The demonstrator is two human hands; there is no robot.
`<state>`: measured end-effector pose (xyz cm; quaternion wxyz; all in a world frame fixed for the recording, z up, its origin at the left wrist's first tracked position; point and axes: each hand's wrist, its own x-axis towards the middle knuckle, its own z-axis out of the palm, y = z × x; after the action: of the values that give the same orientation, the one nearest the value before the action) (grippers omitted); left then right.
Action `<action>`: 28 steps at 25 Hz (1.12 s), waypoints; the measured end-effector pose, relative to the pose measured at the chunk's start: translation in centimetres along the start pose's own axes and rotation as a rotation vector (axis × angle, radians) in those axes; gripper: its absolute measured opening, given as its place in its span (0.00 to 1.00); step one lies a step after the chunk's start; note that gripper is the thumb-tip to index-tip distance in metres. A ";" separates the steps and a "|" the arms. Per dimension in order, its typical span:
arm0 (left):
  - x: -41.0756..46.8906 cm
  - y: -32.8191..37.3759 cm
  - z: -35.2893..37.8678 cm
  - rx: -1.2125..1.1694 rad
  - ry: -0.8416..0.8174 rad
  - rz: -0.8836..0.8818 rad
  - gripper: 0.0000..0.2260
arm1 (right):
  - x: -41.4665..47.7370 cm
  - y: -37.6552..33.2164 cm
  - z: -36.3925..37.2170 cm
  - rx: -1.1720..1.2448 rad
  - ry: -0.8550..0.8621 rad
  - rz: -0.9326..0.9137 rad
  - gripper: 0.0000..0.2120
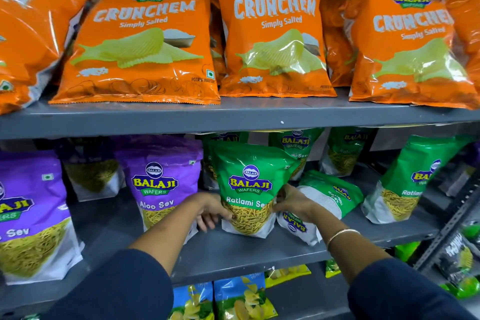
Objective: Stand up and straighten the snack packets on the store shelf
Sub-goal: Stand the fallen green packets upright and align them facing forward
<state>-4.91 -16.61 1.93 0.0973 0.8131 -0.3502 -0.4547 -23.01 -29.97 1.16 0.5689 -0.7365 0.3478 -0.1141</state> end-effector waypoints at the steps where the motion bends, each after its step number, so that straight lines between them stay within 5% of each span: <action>1: -0.2 0.7 0.3 0.086 -0.097 -0.078 0.19 | -0.1 -0.2 -0.7 0.018 0.020 0.025 0.25; 5: -0.8 5.9 3.1 0.243 -0.401 -0.120 0.17 | -0.4 0.7 -4.7 0.039 0.451 0.156 0.15; 8: -1.0 10.9 5.6 0.167 -0.413 0.123 0.11 | -1.1 3.5 -8.3 -0.116 0.797 0.417 0.29; 10: 0.3 14.4 6.9 0.088 -0.045 0.409 0.06 | -1.7 5.4 -10.2 0.098 0.703 0.508 0.31; 13: 4.1 18.3 7.8 -0.004 0.409 0.439 0.16 | -1.1 7.8 -12.0 0.678 0.373 0.386 0.09; 18: 8.9 17.4 9.2 0.013 0.275 0.071 0.28 | 1.1 9.9 -13.5 0.730 0.130 0.426 0.08; 24: 8.9 16.9 11.3 -0.682 0.021 0.026 0.06 | 1.2 10.3 -14.8 0.639 0.035 0.378 0.04; 28: 7.7 17.9 11.4 -0.742 0.108 0.145 0.31 | 0.6 9.4 -15.0 0.678 0.319 0.277 0.13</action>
<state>-20.10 -33.00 -1.18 0.4353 0.7184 -0.2128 -0.4991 -34.60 -42.80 -2.69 0.7286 -0.4261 0.4704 -0.2573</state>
